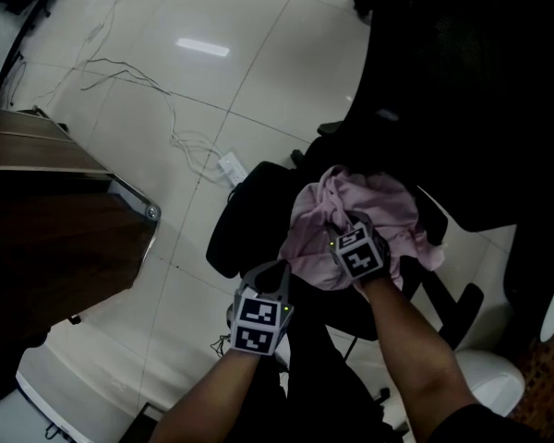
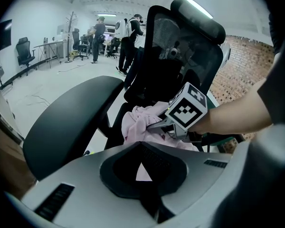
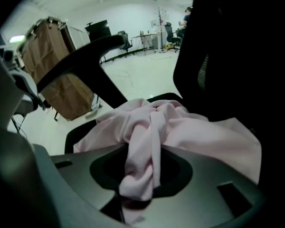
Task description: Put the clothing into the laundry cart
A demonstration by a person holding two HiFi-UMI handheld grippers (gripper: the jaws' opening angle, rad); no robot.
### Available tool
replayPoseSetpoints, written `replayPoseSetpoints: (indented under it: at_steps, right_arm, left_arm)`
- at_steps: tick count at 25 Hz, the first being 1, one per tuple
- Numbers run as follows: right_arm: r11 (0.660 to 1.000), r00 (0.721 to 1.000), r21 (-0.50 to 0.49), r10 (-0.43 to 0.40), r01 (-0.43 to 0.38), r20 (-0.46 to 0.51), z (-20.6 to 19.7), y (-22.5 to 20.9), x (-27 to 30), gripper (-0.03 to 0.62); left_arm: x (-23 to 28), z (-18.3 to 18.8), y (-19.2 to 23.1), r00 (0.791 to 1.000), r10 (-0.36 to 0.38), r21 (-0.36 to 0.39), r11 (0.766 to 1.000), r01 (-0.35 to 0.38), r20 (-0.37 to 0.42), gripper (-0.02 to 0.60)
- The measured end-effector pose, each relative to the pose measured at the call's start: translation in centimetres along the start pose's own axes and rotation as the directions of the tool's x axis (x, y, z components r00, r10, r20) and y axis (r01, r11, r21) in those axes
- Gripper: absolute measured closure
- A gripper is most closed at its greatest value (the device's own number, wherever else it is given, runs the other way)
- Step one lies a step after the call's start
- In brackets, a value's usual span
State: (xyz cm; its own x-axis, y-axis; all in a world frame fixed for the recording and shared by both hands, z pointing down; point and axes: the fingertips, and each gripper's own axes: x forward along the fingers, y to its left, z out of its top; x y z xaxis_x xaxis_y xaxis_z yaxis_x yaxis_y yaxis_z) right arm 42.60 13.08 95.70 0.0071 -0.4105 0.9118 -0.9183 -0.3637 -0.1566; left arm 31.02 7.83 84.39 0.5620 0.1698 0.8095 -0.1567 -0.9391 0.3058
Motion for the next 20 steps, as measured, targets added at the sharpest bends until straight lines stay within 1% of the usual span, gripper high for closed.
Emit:
replayPoseSetpoints:
  at_steps: [2, 4, 7, 11, 13, 15, 18, 20]
  right_arm:
    - [0.999, 0.997, 0.049, 0.011, -0.015, 0.077, 0.9, -0.1, -1.8, 0.459]
    - [0.994, 0.986, 0.099, 0.022, -0.039, 0.167, 1.9, -0.1, -4.2, 0.461]
    - [0.974, 0.951, 0.197, 0.045, -0.110, 0.307, 3.0, 0.1, -8.0, 0.461]
    - [0.943, 0.900, 0.291, 0.021, -0.163, 0.436, 3.9, -0.2, -13.2, 0.464]
    - [0.921, 0.870, 0.341, -0.003, -0.191, 0.493, 4.5, -0.6, -15.9, 0.465]
    - [0.900, 0.834, 0.379, -0.035, -0.213, 0.551, 5.2, -0.8, -18.9, 0.470]
    - [0.872, 0.770, 0.422, -0.087, -0.249, 0.632, 6.2, -0.6, -23.9, 0.473]
    - [0.866, 0.728, 0.427, -0.115, -0.259, 0.676, 6.9, -0.3, -27.4, 0.476]
  left_arm:
    - [-0.4, 0.2, -0.1, 1.000, -0.002, 0.004, 1.000, 0.002, 0.008, 0.583]
    - [-1.0, 0.3, -0.2, 1.000, -0.003, 0.011, 1.000, 0.003, 0.016, 0.583]
    - [-2.1, 0.6, -0.2, 1.000, -0.003, 0.019, 1.000, 0.002, 0.029, 0.583]
    - [-4.3, 1.4, -0.7, 0.998, -0.013, 0.036, 0.999, 0.011, 0.062, 0.583]
    - [-5.9, 2.2, -1.2, 0.996, -0.022, 0.053, 0.998, 0.018, 0.086, 0.583]
    - [-7.9, 3.0, -1.5, 0.993, -0.029, 0.068, 0.997, 0.022, 0.112, 0.583]
    - [-11.4, 4.0, -1.7, 0.988, -0.033, 0.079, 0.997, 0.022, 0.153, 0.583]
    - [-13.6, 4.7, -1.9, 0.983, -0.037, 0.090, 0.996, 0.021, 0.179, 0.583]
